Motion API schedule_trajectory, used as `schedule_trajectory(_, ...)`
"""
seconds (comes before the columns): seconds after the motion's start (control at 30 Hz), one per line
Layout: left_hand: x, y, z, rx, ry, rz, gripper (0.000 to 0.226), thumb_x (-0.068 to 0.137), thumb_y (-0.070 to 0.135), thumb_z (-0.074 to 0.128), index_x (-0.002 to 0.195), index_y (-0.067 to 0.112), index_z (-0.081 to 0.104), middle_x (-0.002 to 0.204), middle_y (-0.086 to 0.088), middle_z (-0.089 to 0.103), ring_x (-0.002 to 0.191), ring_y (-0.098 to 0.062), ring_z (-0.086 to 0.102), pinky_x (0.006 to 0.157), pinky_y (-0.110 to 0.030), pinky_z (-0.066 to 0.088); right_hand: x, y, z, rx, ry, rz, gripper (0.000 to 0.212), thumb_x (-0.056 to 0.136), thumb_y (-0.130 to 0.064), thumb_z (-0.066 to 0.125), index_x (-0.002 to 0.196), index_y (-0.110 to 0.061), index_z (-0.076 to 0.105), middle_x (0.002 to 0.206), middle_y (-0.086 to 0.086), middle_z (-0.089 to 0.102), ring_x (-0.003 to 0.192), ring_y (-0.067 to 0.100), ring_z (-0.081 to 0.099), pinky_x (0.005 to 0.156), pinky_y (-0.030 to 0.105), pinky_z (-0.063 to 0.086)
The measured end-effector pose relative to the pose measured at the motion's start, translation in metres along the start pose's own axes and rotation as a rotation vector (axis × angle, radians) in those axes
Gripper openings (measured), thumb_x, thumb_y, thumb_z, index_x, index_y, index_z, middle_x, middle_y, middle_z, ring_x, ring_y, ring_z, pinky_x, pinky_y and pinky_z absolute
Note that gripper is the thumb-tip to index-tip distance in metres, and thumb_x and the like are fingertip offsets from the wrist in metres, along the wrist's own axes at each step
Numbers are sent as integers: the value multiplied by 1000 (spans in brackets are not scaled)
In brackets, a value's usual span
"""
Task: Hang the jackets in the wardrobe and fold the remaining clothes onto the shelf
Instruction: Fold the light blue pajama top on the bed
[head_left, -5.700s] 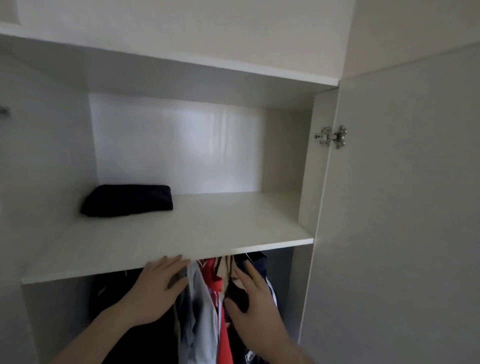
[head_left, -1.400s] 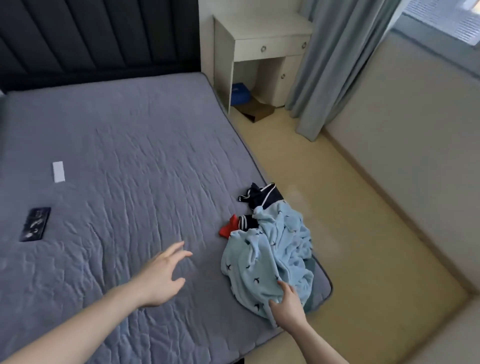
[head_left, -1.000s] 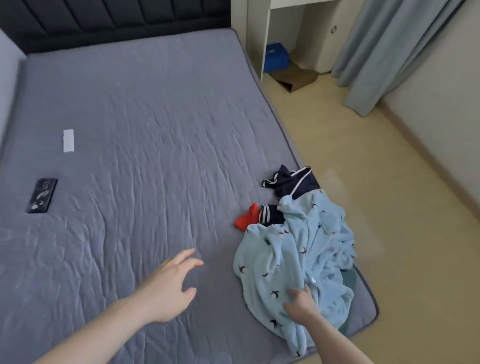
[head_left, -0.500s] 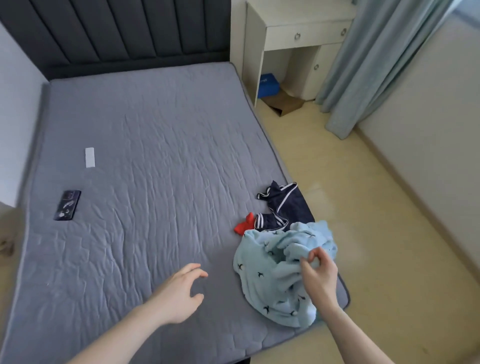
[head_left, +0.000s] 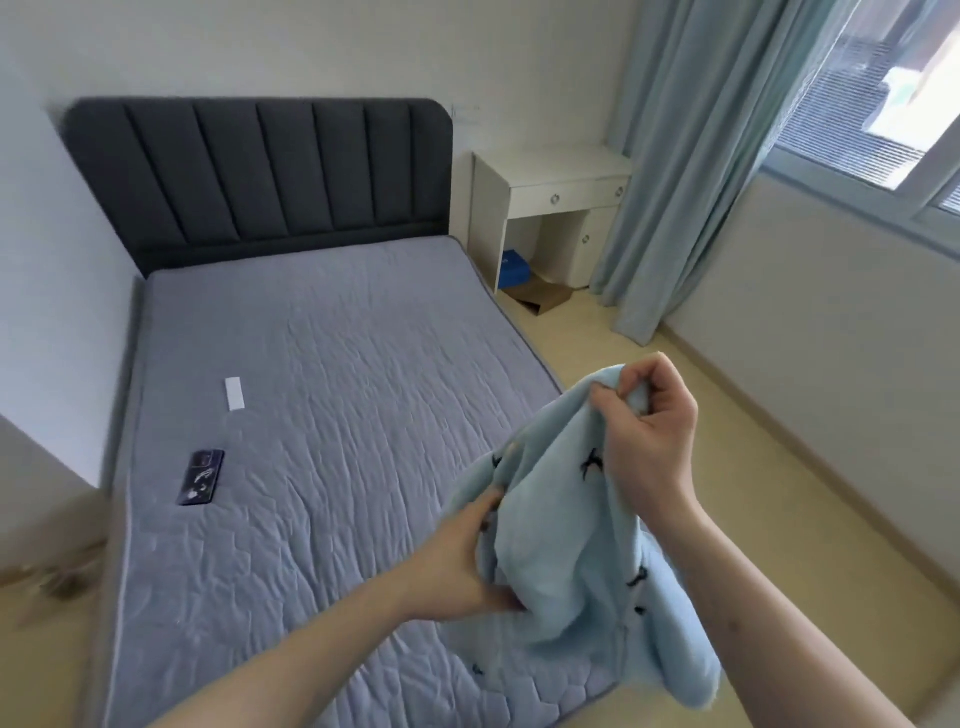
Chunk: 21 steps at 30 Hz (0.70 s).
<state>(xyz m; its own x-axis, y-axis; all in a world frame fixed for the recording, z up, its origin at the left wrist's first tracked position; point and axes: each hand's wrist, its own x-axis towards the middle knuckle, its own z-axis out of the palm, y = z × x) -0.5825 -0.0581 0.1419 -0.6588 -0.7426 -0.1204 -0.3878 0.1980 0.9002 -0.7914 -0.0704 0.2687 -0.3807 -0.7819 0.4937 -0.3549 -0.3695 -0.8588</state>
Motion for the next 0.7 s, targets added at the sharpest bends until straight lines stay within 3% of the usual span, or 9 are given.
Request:
schedule_trajectory(0.07,-26,3,-6,-33,48,-2,66,82,42,82,137,44,46,125,33,59,115,9,57,94,-9,45,-20,-11,19,18,-8,27,29,81,-2,68,74,-20,46,70,-14,46,65,1,43,61,10,41)
schedule_trajectory(0.13,-54,-3,-12,-93,147,-69,30,92,22,72,115,37,59,94,27,68,91,2,62,85,-17,49,-40,-14,34,27,-15,79,28,82,-6,68,74,-21,46,68,-15,45,63,1,42,58,9,40)
schedule_trajectory(0.17,-69,-7,-19,-103,210,-97,27,94,17,69,108,39,61,87,28,68,86,3,61,81,-15,48,-49,-14,39,23,-20,106,28,82,-7,68,74,-22,46,67,-16,45,61,0,41,57,10,39)
schedule_trajectory(0.27,-109,-9,-47,-58,399,-107,36,90,22,60,110,51,64,104,35,69,103,14,61,84,-7,45,-71,-10,51,-25,-46,212,26,83,-15,70,74,-25,48,65,-17,47,58,1,40,55,17,40)
schedule_trajectory(0.37,-131,-2,-79,-115,500,-127,50,92,11,52,103,57,69,106,32,71,103,15,62,84,-10,47,-86,-1,57,-72,-112,358,18,86,-24,71,80,-26,54,66,-15,51,56,6,44,54,30,42)
schedule_trajectory(0.47,-140,13,-106,-241,597,-92,37,90,25,48,103,49,72,108,25,73,102,11,64,83,-13,49,-97,0,63,-42,-255,488,9,94,-26,69,98,-28,61,86,0,64,67,14,58,59,30,48)
schedule_trajectory(0.57,-141,25,-128,-327,689,-145,27,88,39,48,90,33,75,96,15,76,89,4,67,79,-28,50,-121,-6,71,-107,-473,555,39,94,-36,71,128,-35,52,122,-15,60,97,4,68,67,16,51)
schedule_trajectory(0.7,-140,31,-143,-409,731,-218,29,88,45,53,88,28,76,96,4,78,95,-14,72,84,-38,58,-188,-13,89,-78,-751,520,63,76,-51,83,128,-49,48,128,-27,55,116,-7,57,87,18,52)
